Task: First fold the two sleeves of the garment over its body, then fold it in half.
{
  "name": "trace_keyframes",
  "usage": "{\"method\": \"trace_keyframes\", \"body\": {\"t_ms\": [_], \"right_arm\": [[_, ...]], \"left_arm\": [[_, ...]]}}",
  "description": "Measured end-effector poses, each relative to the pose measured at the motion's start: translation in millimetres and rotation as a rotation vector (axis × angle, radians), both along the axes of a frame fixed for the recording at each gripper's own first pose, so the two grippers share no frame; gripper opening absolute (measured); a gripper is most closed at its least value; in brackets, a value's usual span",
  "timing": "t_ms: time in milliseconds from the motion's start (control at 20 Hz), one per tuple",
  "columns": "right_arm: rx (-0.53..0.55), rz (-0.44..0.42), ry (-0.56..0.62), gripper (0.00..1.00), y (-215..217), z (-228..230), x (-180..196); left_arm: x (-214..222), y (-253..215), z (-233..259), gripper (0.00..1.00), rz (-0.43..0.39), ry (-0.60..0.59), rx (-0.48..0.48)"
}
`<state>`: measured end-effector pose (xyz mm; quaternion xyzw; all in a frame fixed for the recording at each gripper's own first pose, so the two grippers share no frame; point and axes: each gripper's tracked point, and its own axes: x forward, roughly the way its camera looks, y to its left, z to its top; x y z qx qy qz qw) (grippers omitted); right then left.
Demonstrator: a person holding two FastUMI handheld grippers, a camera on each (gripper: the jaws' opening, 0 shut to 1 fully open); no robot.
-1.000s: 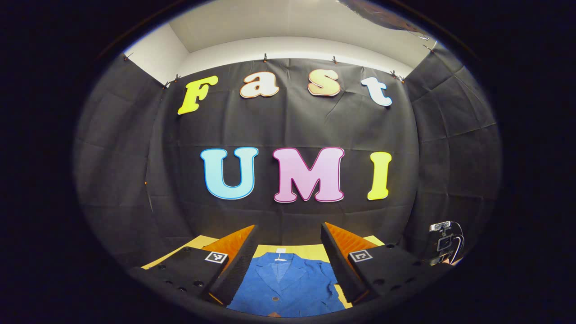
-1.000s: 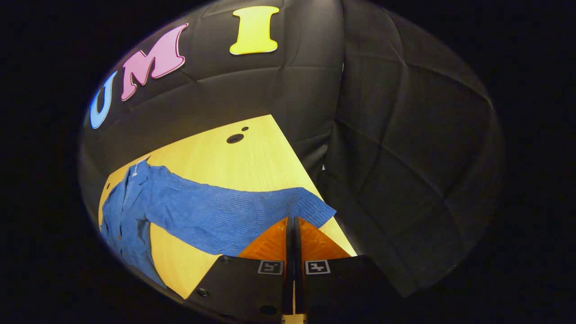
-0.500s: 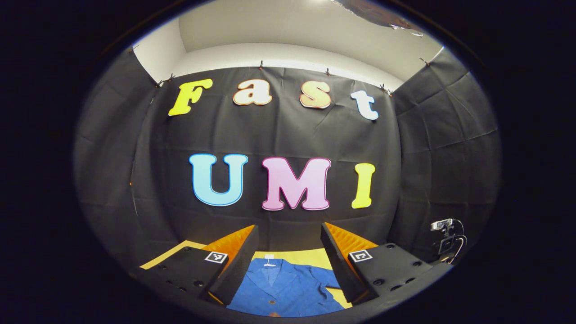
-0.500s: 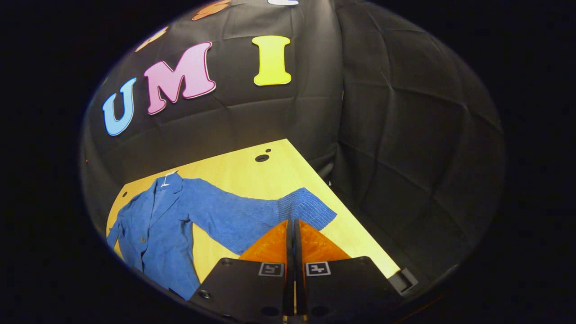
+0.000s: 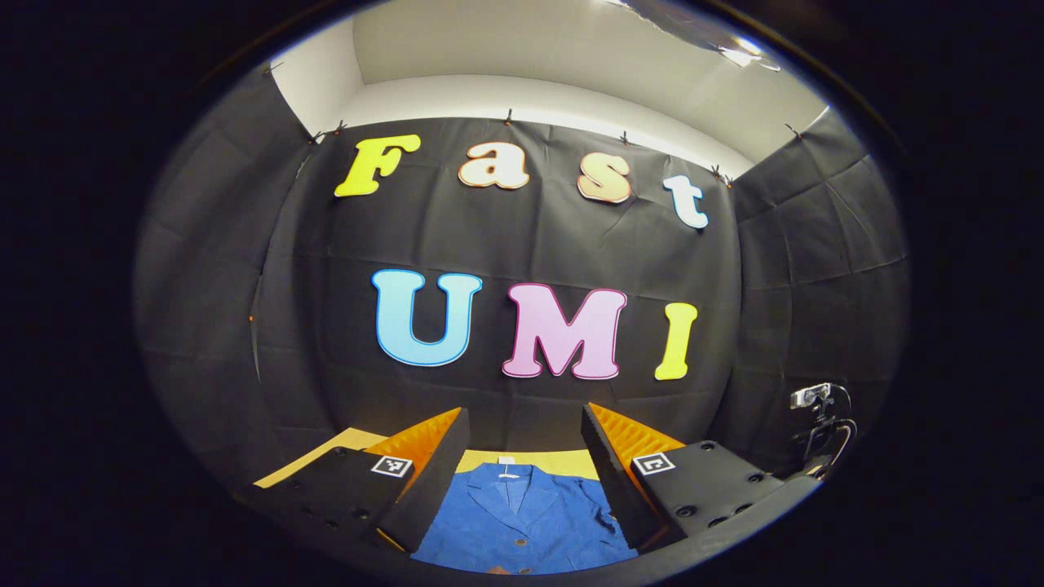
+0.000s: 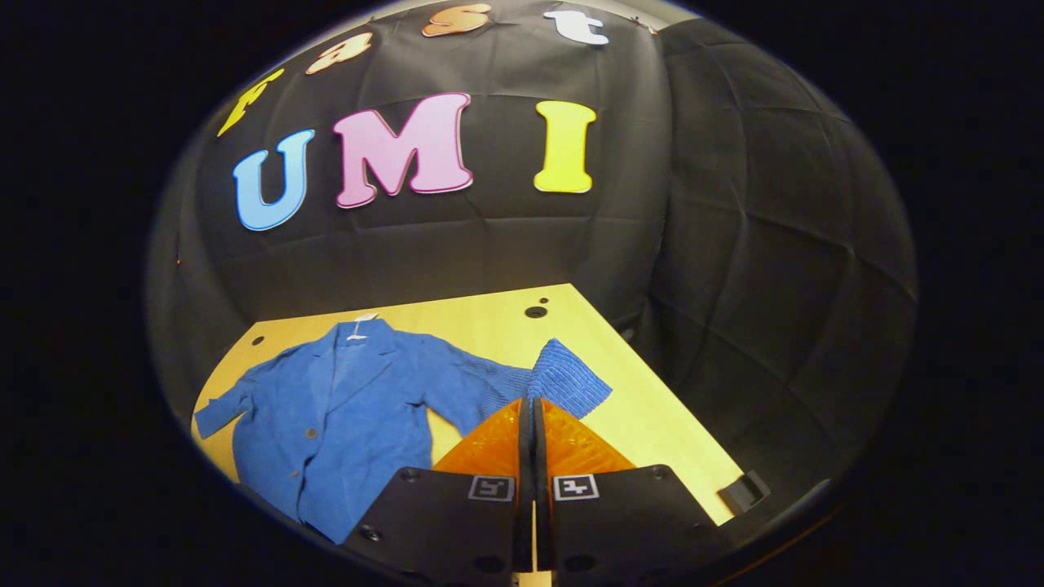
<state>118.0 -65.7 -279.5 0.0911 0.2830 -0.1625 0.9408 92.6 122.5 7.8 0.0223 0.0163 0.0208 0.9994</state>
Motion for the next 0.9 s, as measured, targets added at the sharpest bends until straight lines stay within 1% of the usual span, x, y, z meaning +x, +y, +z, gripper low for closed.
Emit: {"method": "trace_keyframes", "body": {"t_ms": [100,350,600,800,900], "right_arm": [[0.042,0.016,-0.014,0.04,24.9,10.4,15.5],[0.064,0.083,-0.042,0.04,80.8,29.1,55.0],[0.057,0.192,-0.062,0.04,139.0,36.2,88.4],[0.068,0.274,-0.037,0.04,172.0,22.8,127.5],[0.082,0.325,0.014,0.03,190.0,2.7,149.5]], "left_arm": [[-3.8,13.3,2.3,0.8,0.008,-0.012,-0.004],[-13.2,45.5,0.9,0.8,0.041,-0.005,-0.022],[-20.4,72.1,1.9,0.8,0.082,-0.002,-0.007],[-27.1,86.9,1.4,0.8,0.116,0.009,0.009],[-31.4,94.1,-5.3,0.8,0.14,0.022,0.003]]}}
